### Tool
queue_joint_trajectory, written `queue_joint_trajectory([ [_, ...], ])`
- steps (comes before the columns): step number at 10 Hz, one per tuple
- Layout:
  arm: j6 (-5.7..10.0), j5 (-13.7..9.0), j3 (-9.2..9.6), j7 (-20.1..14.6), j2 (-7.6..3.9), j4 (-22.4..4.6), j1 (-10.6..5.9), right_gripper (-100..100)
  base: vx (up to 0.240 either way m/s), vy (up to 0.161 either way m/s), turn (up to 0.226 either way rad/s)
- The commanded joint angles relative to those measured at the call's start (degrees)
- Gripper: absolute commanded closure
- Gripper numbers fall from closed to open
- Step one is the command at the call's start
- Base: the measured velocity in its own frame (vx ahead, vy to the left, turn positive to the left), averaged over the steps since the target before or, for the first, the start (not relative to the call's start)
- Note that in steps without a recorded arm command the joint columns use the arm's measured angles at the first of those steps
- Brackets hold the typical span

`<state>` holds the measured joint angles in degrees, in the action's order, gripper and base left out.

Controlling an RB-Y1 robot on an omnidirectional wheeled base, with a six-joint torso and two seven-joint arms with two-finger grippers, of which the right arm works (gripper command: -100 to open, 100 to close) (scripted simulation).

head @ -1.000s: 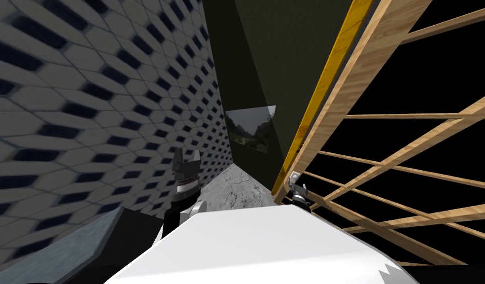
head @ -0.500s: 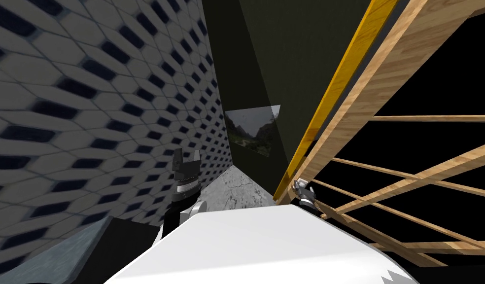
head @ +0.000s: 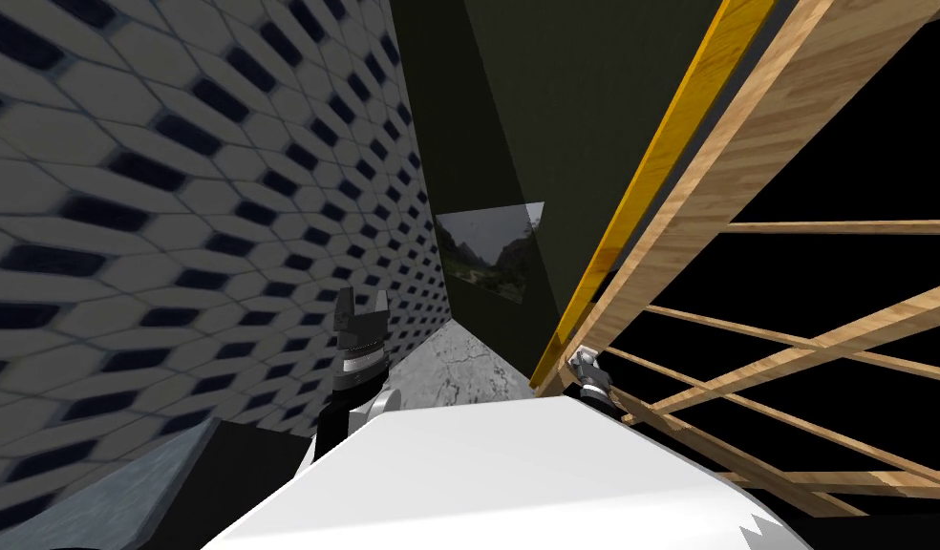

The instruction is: Pull the door open

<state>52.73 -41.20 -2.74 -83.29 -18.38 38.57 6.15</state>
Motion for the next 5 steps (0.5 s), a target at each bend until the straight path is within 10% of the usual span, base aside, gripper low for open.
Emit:
queue_joint_trajectory([
  [1,0.06,0.0,-0.03,-0.1,0.00,0.0,0.04,100,0.000,0.000,0.000],
  [5,-0.03,1.3,2.19,-1.6,-0.65,1.0,0.56,100,-0.157,0.015,0.049],
])
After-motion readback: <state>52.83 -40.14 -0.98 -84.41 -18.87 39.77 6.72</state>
